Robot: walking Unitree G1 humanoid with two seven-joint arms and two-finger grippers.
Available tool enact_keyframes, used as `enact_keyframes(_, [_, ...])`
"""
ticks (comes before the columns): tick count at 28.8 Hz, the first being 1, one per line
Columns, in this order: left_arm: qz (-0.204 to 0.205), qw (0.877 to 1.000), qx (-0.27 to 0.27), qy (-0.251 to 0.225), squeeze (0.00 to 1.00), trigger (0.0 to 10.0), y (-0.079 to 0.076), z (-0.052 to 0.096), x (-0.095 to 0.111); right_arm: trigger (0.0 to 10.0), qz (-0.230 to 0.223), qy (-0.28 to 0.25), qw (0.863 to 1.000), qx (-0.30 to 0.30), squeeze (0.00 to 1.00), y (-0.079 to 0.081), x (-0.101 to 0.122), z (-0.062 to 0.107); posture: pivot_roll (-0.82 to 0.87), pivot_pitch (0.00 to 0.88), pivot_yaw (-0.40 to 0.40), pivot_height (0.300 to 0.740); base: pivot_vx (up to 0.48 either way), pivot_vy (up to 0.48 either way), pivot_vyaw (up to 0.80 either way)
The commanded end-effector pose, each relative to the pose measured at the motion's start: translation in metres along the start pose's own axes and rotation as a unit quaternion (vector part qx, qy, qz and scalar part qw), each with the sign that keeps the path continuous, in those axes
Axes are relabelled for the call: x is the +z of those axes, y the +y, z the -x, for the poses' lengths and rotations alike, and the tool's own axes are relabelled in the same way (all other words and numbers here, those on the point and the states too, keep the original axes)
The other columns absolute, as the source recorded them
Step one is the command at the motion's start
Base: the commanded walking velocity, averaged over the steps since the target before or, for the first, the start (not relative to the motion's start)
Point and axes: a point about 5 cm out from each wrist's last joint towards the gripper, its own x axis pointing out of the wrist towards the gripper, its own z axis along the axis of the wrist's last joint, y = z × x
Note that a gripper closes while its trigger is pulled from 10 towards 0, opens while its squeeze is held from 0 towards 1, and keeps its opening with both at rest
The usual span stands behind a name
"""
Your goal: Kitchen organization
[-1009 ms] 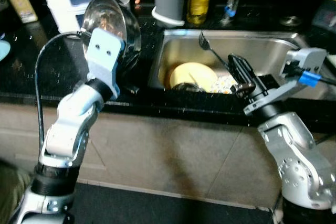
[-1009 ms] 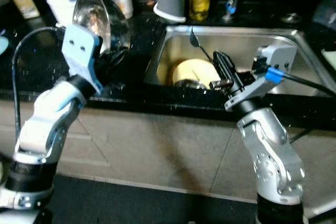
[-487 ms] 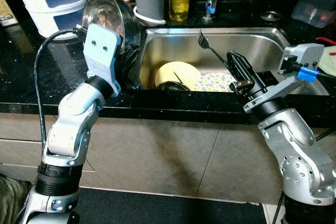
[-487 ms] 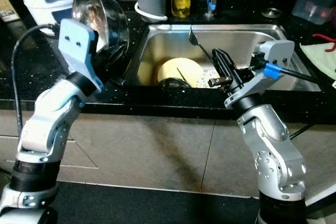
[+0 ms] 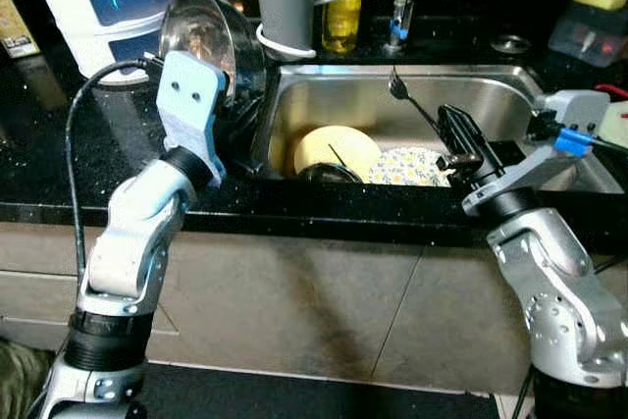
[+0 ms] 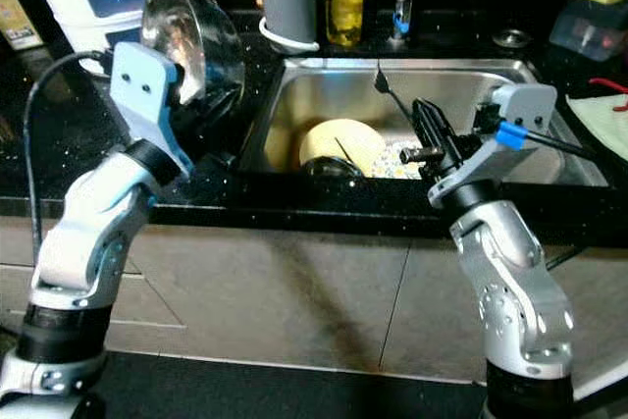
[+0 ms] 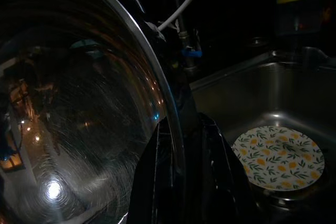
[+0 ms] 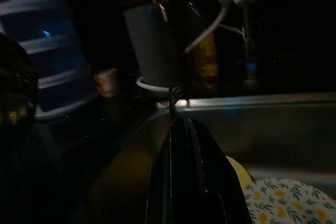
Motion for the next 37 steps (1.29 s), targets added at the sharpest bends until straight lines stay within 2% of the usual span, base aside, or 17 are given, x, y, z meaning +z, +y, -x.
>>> enact_keyframes(1, [-0.008, 1.000, -0.003, -0.016, 0.00, 10.0, 0.001, 0.001, 0.006, 10.0, 0.003, 0.007, 1.000, -0.005, 0.00, -0.001, -0.001, -0.002, -0.02, 0.000, 0.020, 0.740, 0.251, 0.000, -0.79])
enact_keyframes(5, [-0.007, 1.000, -0.008, -0.015, 0.00, 10.0, -0.001, 0.001, 0.005, 10.0, 0.003, 0.011, 1.000, -0.007, 0.00, -0.002, -0.003, -0.003, -0.02, 0.000, 0.020, 0.740, 0.247, 0.000, -0.79])
enact_keyframes(13, [0.006, 1.000, -0.026, -0.016, 0.00, 10.0, -0.006, 0.001, 0.005, 10.0, 0.000, 0.006, 1.000, -0.009, 0.00, -0.001, -0.001, -0.003, -0.02, 0.000, 0.019, 0.740, 0.183, 0.000, 0.00])
enact_keyframes(17, [0.023, 0.998, -0.055, -0.018, 0.00, 10.0, -0.013, 0.001, 0.006, 10.0, 0.002, 0.010, 1.000, -0.010, 0.00, -0.001, -0.002, -0.003, -0.02, 0.000, 0.018, 0.740, 0.000, 0.000, 0.00])
enact_keyframes(20, [0.029, 0.996, -0.082, 0.001, 0.00, 10.0, -0.021, 0.002, 0.002, 10.0, 0.012, 0.018, 1.000, -0.009, 0.00, -0.001, -0.003, -0.003, -0.02, 0.000, 0.017, 0.740, 0.000, 0.000, 0.00])
enact_keyframes(21, [0.025, 0.993, -0.114, 0.023, 0.00, 10.0, -0.028, 0.004, -0.004, 10.0, 0.020, 0.026, 0.999, -0.009, 0.00, -0.001, -0.004, -0.003, -0.02, 0.000, 0.017, 0.740, 0.000, 0.000, 0.00])
enact_keyframes(23, [0.020, 0.991, -0.126, 0.032, 0.00, 10.0, -0.030, 0.005, -0.006, 10.0, 0.023, 0.029, 0.999, -0.009, 0.00, -0.001, -0.005, -0.003, -0.02, 0.000, 0.017, 0.740, 0.000, 0.000, 0.00])
enact_keyframes(24, [0.009, 0.987, -0.151, 0.054, 0.00, 10.0, -0.035, 0.008, -0.013, 10.0, 0.036, 0.043, 0.998, -0.008, 0.00, 0.000, -0.008, -0.004, -0.02, 0.000, 0.017, 0.740, 0.000, 0.000, 0.00])
enact_keyframes(27, [-0.020, 0.980, -0.180, 0.080, 0.00, 10.0, -0.037, 0.012, -0.022, 10.0, 0.062, 0.074, 0.995, -0.013, 0.00, -0.001, -0.016, -0.004, -0.02, 0.000, 0.018, 0.740, 0.000, 0.000, 0.00])
enact_keyframes(32, [-0.042, 0.977, -0.196, 0.076, 0.00, 10.0, -0.035, 0.010, -0.022, 10.0, 0.078, 0.099, 0.992, -0.024, 0.00, -0.001, -0.023, -0.006, -0.02, 0.000, 0.017, 0.740, 0.000, 0.000, 0.00])
enact_keyframes(37, [-0.060, 0.962, -0.257, 0.070, 0.00, 10.0, -0.033, 0.007, -0.020, 10.0, 0.090, 0.108, 0.990, -0.024, 0.00, -0.001, -0.023, -0.007, -0.03, 0.000, 0.013, 0.740, 0.000, 0.000, 0.00])
